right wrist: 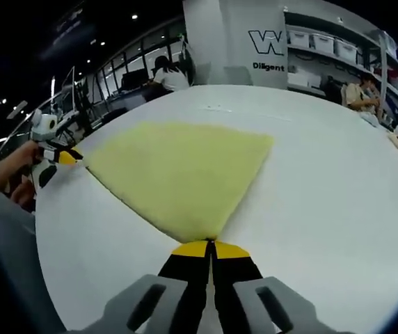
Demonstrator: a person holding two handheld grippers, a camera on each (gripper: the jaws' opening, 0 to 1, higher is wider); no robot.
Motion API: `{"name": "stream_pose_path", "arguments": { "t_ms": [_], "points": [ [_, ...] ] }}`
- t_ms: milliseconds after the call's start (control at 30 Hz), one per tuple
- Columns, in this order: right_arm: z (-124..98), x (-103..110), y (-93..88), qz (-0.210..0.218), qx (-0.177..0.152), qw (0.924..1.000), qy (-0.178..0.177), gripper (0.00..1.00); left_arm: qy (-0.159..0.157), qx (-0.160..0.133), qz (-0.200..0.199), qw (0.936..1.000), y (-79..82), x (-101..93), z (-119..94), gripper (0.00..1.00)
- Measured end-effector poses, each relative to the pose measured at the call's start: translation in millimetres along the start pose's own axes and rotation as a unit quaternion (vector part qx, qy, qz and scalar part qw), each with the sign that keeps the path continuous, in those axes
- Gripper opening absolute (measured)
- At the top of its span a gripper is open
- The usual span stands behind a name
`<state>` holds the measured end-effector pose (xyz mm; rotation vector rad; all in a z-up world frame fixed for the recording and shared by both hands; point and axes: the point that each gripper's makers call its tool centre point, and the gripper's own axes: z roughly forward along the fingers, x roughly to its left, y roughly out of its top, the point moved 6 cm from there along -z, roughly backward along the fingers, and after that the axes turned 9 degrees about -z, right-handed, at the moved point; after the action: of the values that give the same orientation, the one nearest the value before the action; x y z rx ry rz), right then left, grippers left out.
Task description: Fold the garment on the visible template until the final outline fits inside the template.
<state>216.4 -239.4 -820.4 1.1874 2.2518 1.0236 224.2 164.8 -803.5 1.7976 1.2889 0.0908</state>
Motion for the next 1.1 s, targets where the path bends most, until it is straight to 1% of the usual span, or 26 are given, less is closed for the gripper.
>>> {"name": "stream_pose_path", "arguments": {
  "t_ms": [133, 267, 333, 400, 800, 933, 1100],
  "points": [
    [-3.5, 2.5, -2.1, 0.004, -0.002, 1.0000, 0.006, 0.00, -0.001, -0.002, -0.001, 1.0000, 0.8, -1.0, 0.8, 0.20],
    [-2.4, 0.9, -3.8, 0.013, -0.004, 0.9999, 0.001, 0.00, -0.003, -0.006, -0.004, 1.0000, 2.6, -2.0, 1.5, 0.19],
    [-1.8, 0.1, -4.0, 0.017, -0.004, 0.9998, -0.001, 0.03, -0.003, -0.007, -0.004, 1.0000, 2.8, -2.3, 1.6, 0.18],
    [-0.9, 0.1, -2.9, 0.019, -0.008, 0.9998, 0.000, 0.04, -0.003, -0.007, -0.004, 1.0000, 3.3, -2.3, 1.6, 0.18],
    [7.4, 0.2, 1.6, -0.001, -0.017, 0.9997, 0.016, 0.00, 0.001, -0.007, -0.007, 1.0000, 2.5, -0.3, 0.5, 0.16],
    [6.9, 1.0, 1.3, -0.004, -0.018, 0.9996, 0.022, 0.00, 0.001, -0.009, -0.008, 0.9999, 3.7, -0.2, 0.3, 0.16],
    [1.1, 0.5, 2.0, -0.009, -0.013, 0.9997, 0.017, 0.00, 0.005, -0.010, -0.008, 0.9999, 3.7, 1.0, -0.6, 0.15]
  ]
}}
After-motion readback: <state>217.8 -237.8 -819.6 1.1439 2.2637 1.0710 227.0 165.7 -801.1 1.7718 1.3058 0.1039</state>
